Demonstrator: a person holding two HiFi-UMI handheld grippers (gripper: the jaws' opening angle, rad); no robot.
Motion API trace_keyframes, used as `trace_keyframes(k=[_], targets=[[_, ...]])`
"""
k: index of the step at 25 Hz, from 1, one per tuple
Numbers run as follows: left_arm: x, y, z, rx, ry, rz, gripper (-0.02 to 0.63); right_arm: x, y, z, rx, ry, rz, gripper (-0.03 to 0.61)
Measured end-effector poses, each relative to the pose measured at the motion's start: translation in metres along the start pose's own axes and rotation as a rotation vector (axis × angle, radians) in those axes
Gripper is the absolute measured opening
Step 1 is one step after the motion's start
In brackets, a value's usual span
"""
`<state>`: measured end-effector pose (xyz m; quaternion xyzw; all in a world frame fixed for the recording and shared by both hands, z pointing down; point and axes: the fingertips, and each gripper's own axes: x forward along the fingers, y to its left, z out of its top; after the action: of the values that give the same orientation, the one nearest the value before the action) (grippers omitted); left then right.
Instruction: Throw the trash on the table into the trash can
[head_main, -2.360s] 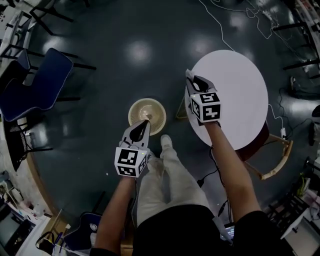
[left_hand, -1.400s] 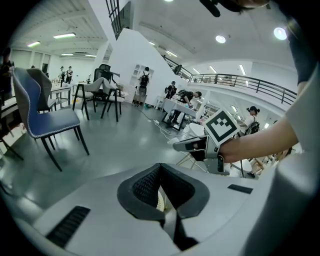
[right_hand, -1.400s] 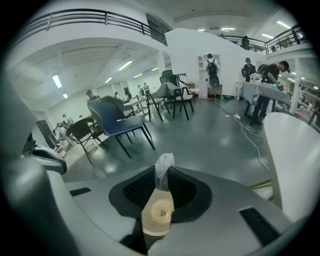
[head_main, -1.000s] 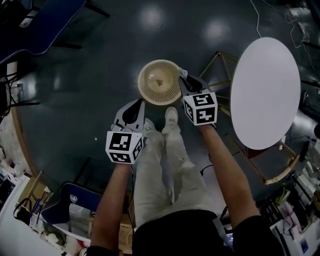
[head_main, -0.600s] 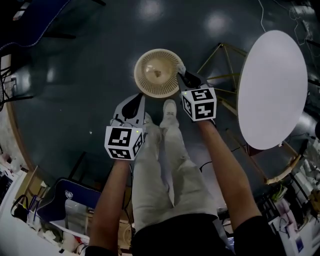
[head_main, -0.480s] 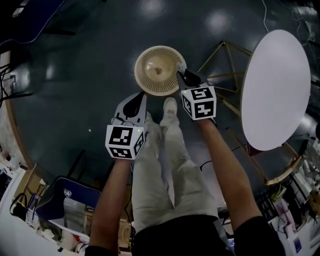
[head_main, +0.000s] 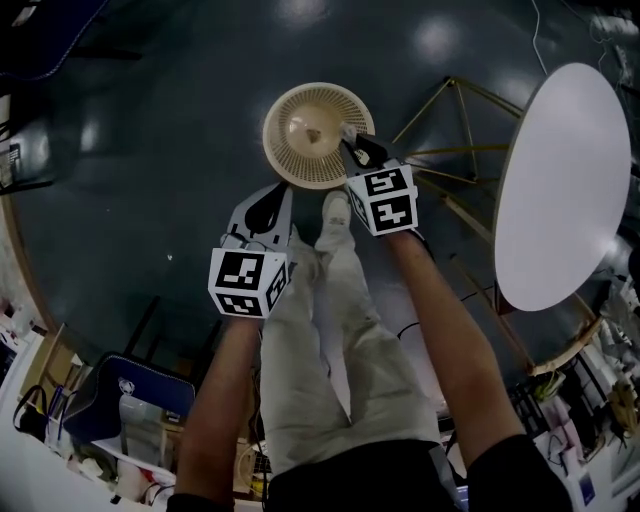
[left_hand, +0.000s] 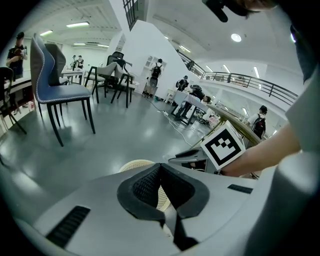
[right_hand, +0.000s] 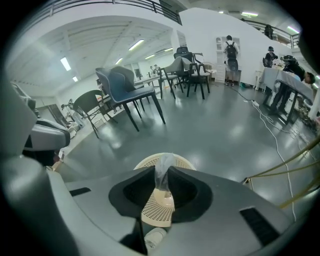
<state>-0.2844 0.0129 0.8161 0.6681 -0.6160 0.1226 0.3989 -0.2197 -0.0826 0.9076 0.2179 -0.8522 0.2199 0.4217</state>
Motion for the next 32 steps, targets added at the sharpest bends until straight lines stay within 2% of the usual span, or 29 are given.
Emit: trace_keyframes(k=[9,12,14,24,27,29,32], targets=[[0.016,0.011,-0.022,-0.016,0.021,-0.002,0.008,0.036,0.004,-0.031,0.0,0.062,0.026,0.095],[0.015,0.019,-0.027,-0.011,0.026,0.001,0.008,0.044,0.006,-0.039,0.016,0.071,0.037,0.162],[0.015,0.026,-0.03,-0.008,0.03,0.011,0.008,0.046,0.007,-0.044,0.018,0.077,0.042,0.169],[0.004,0.029,-0.014,0.01,0.011,0.032,0.008,0.022,0.005,-0.036,0.025,0.053,0.026,0.169],[-0.003,0.022,-0.005,0.017,0.0,0.029,0.008,0.007,0.011,-0.024,0.025,0.03,0.026,0.157],[-0.008,0.016,0.002,0.02,-0.007,0.027,0.008,-0.005,0.013,-0.015,0.031,0.01,0.017,0.111],[-0.017,0.005,0.014,0.024,-0.015,0.024,0.008,-0.025,0.016,-0.003,0.036,-0.012,0.015,0.082]])
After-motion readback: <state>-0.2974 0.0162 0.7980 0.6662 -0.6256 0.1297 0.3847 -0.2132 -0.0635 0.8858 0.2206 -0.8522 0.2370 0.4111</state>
